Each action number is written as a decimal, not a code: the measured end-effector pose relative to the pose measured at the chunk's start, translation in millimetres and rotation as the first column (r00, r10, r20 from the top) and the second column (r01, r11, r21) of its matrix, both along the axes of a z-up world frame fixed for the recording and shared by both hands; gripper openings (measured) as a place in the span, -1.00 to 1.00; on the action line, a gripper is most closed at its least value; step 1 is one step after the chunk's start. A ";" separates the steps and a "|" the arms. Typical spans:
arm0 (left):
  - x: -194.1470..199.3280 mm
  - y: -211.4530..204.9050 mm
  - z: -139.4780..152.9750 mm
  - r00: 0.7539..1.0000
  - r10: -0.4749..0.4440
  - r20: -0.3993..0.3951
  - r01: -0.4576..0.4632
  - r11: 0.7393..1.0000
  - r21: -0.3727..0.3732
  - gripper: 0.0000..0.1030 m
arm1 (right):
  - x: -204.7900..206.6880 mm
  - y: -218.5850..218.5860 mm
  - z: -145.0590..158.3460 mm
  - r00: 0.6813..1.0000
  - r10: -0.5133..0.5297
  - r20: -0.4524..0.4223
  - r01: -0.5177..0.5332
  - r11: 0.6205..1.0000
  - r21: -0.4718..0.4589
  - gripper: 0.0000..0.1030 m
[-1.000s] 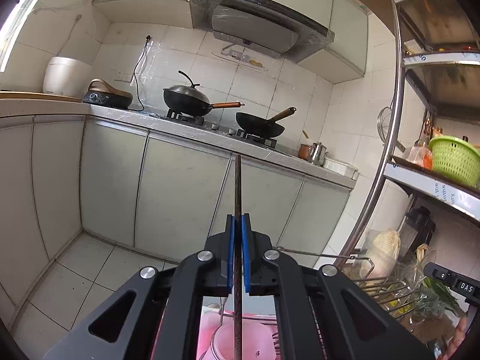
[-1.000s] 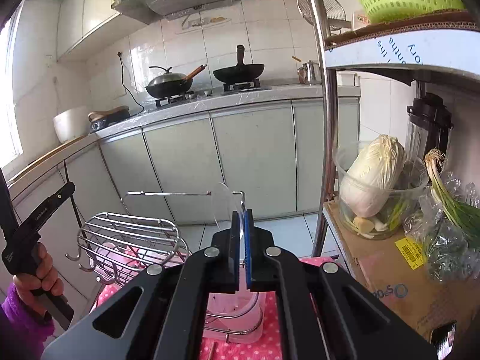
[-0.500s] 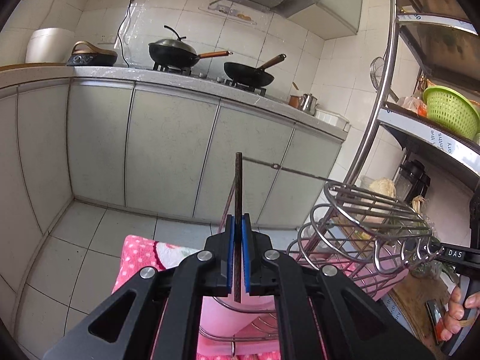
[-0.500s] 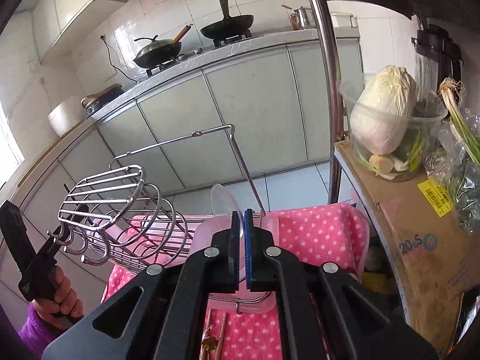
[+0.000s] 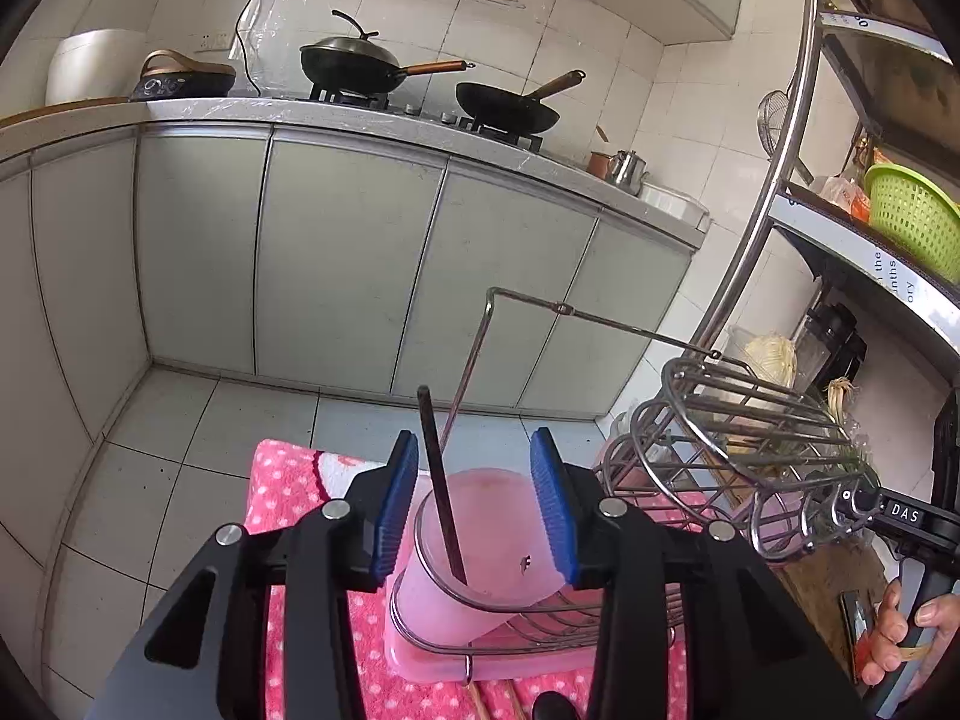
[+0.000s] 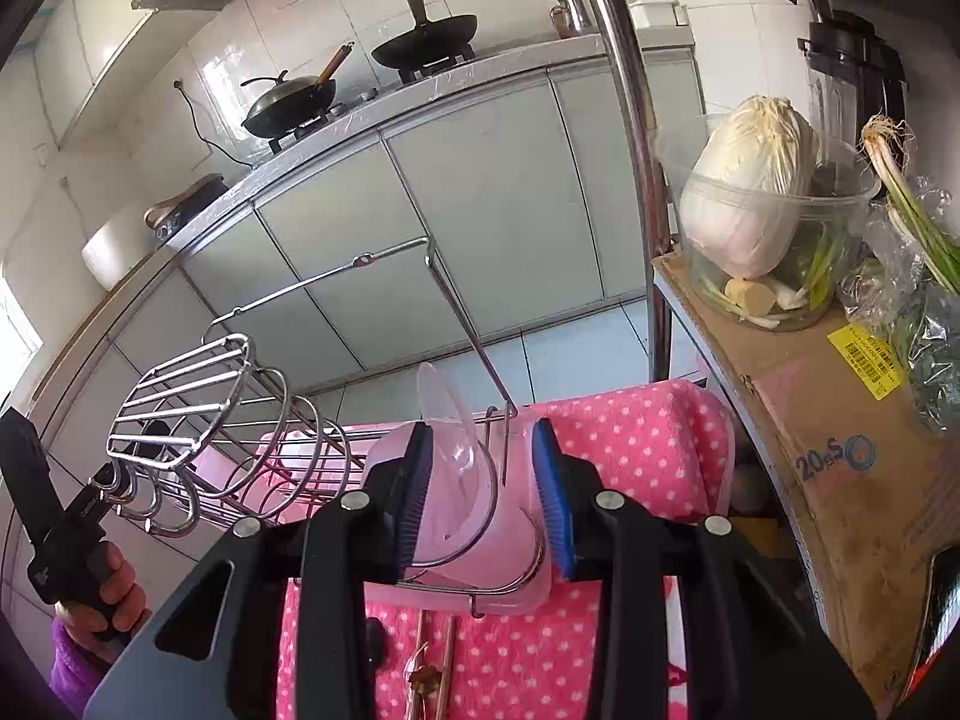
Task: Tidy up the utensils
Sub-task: 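Drop the dark chopstick into the pink cup with the left tool while the right tool drops its utensil, then grasp a wooden chopstick with the left tool while the right tool grasps another wooden chopstick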
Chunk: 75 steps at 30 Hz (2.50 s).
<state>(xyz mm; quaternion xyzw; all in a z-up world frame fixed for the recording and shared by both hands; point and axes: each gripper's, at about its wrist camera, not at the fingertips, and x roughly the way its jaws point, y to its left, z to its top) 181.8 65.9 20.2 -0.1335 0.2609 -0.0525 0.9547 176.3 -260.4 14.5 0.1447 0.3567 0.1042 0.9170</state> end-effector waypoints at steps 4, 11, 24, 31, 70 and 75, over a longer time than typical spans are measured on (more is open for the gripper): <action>-2.9 7.4 5.2 1.000 0.016 -0.004 -0.016 1.000 -0.022 -0.23 | -4.8 -2.1 3.4 1.000 0.002 0.010 -0.002 1.000 0.002 -0.32; -12.0 13.7 9.6 0.999 0.038 -0.012 -0.038 0.999 -0.035 -0.22 | -17.5 -4.1 7.4 1.000 0.003 0.025 -0.003 1.000 0.002 -0.32; -46.6 15.0 19.6 0.999 0.035 0.002 -0.035 0.999 -0.035 -0.22 | -47.1 -7.2 11.7 0.999 0.013 0.048 -0.014 0.999 0.034 -0.32; -61.1 13.9 21.7 0.999 0.033 0.004 -0.033 0.999 -0.037 -0.22 | -60.2 -9.2 9.5 0.999 0.016 0.049 -0.019 0.998 0.056 -0.32; -17.4 -59.2 -161.7 0.767 -0.036 -0.640 0.018 0.999 -0.035 -0.71 | -90.4 13.9 -122.4 0.929 0.172 -0.327 -0.095 0.966 0.240 -0.32; -22.4 -68.5 -158.6 0.771 -0.052 -0.634 0.062 0.998 -0.007 -0.88 | -89.1 22.2 -126.8 0.924 0.174 -0.341 -0.103 0.971 0.216 -0.32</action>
